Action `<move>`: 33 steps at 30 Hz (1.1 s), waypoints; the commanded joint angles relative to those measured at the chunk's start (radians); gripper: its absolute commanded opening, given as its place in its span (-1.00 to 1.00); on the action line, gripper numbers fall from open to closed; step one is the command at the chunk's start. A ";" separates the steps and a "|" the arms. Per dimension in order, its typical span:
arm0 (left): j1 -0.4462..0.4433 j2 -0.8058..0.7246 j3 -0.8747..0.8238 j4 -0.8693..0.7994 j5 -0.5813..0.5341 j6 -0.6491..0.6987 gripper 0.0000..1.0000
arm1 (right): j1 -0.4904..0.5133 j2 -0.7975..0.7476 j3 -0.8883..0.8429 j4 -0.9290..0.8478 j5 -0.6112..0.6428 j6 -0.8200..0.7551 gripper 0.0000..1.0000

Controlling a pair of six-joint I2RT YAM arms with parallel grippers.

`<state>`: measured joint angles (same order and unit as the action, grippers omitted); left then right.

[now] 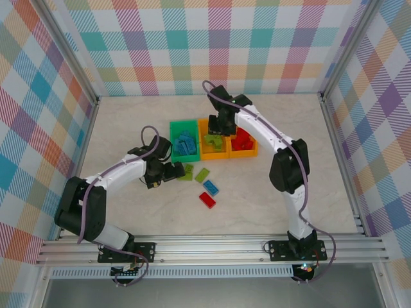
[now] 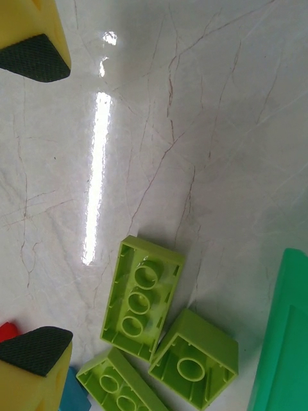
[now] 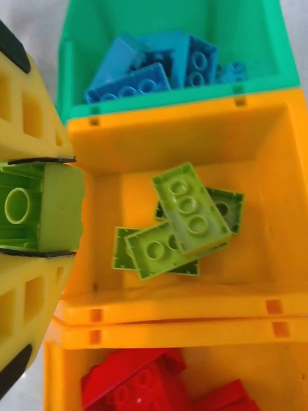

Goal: Sort the legos into containers by color

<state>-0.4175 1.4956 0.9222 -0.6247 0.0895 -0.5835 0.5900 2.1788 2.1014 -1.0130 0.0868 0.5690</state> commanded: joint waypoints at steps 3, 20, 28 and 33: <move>-0.010 0.013 0.000 0.003 0.019 0.008 1.00 | -0.016 0.133 0.150 -0.105 -0.029 0.006 -0.34; -0.010 0.017 0.006 -0.006 -0.010 0.013 1.00 | 0.140 -0.285 -0.452 0.157 -0.041 -0.118 0.55; -0.008 0.009 -0.008 0.000 -0.012 0.015 1.00 | 0.396 -0.567 -0.994 0.396 0.010 -0.010 0.53; -0.008 0.000 -0.023 -0.004 -0.004 0.022 1.00 | 0.474 -0.487 -0.980 0.365 0.071 0.012 0.53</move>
<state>-0.4179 1.5192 0.9188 -0.6239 0.0856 -0.5797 1.0473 1.6604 1.0927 -0.6975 0.0990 0.5465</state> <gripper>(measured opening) 0.999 0.766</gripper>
